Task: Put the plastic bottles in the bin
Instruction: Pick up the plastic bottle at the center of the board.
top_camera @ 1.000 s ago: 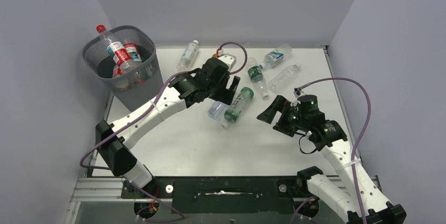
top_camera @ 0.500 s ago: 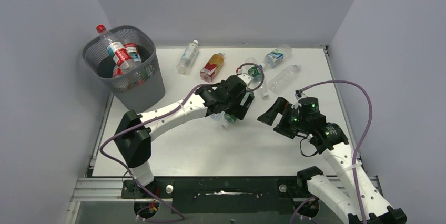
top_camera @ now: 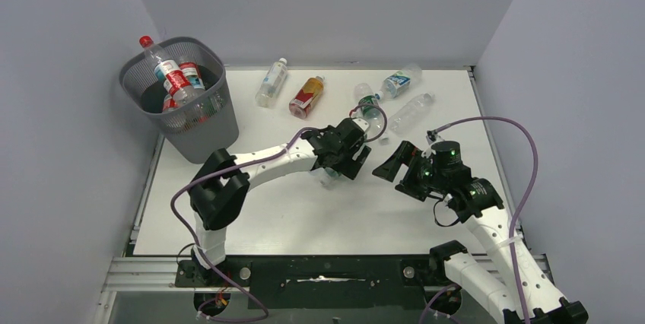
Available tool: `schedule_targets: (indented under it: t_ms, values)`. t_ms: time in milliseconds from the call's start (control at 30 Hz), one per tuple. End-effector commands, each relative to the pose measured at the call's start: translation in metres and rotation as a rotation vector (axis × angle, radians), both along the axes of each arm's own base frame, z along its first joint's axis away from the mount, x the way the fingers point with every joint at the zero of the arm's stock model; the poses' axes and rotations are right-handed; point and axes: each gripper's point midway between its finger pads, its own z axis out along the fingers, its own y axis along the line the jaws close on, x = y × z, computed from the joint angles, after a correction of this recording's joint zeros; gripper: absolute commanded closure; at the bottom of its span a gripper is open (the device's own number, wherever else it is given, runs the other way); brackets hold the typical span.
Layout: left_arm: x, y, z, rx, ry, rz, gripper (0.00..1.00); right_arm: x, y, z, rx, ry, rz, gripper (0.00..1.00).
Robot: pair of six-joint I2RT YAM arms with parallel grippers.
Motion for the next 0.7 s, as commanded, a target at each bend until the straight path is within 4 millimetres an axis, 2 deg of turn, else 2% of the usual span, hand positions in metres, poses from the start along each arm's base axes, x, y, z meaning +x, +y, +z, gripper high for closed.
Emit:
schedule_targets:
  t_ms: [0,367,500,667]
  values:
    - [0.012,-0.014,-0.003,-0.029,-0.041,-0.009,0.15,0.003,0.002,0.009,0.019,-0.046,0.007,0.02]
    - [0.016,-0.013,-0.032,0.023,-0.027,0.002,0.16,0.003,0.002,0.009,0.017,-0.046,0.014,0.02]
    - [0.015,-0.013,-0.037,0.028,-0.019,0.005,0.28,0.002,0.002,0.009,0.016,-0.047,0.016,0.02]
    - [0.015,-0.012,-0.034,0.028,-0.017,0.006,0.44,0.002,0.002,0.009,0.016,-0.047,0.013,0.02]
